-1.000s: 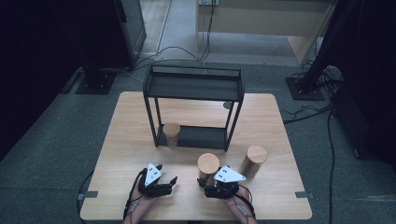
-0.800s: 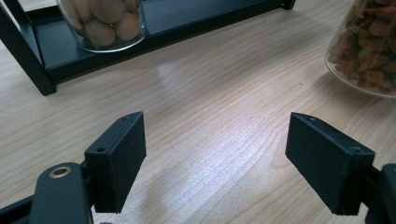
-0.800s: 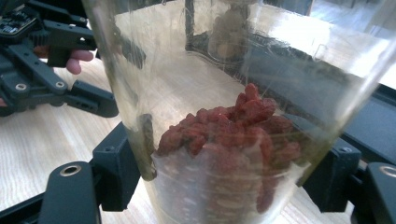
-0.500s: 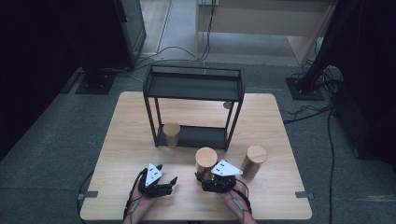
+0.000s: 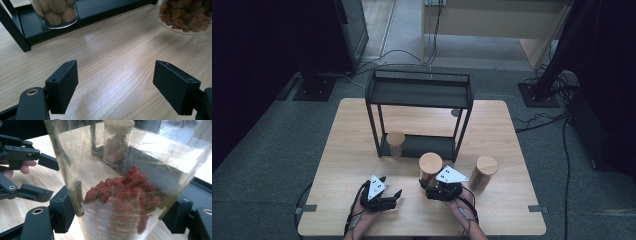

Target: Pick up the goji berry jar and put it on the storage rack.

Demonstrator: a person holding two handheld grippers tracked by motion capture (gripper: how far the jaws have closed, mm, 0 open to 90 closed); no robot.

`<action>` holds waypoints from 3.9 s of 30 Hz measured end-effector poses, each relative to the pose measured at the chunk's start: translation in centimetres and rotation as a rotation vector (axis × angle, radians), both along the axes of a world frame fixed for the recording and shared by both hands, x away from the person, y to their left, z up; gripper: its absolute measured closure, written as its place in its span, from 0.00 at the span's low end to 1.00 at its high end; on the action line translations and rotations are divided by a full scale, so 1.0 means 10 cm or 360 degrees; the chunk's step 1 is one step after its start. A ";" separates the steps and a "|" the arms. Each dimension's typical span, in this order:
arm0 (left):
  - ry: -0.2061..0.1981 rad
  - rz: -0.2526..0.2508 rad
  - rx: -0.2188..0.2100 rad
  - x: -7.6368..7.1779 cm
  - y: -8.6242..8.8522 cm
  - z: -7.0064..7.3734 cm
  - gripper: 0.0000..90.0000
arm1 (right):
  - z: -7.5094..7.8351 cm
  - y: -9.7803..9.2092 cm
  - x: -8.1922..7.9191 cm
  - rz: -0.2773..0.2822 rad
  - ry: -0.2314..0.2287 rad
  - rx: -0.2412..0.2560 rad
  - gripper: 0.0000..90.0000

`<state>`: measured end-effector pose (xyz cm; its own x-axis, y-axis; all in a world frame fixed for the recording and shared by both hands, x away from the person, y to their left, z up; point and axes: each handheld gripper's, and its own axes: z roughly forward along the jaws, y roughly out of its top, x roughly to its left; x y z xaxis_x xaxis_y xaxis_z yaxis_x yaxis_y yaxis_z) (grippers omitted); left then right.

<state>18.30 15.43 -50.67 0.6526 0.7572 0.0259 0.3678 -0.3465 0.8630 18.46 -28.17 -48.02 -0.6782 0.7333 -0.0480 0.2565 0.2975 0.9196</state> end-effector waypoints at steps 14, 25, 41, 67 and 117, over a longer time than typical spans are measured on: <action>0.0001 -0.0003 -0.0001 0.00 0.00 0.00 0.22 | 0.03 0.09 0.13 -0.0016 0.0006 -0.0008 0.28; 0.0000 -0.0007 0.0000 0.00 0.00 0.00 0.22 | 0.05 0.17 0.20 -0.0034 0.0008 -0.0002 0.28; 0.0003 -0.0007 -0.0004 0.00 0.00 0.00 0.22 | 0.08 0.23 0.30 -0.0069 -0.0006 0.0002 0.28; -0.0003 -0.0011 0.0001 0.00 0.00 0.00 0.22 | 0.10 0.35 0.49 -0.0101 -0.0021 0.0007 0.28; 0.0000 -0.0016 0.0008 0.00 0.01 0.00 0.22 | 0.05 0.52 0.88 -0.0232 0.0023 0.0070 0.28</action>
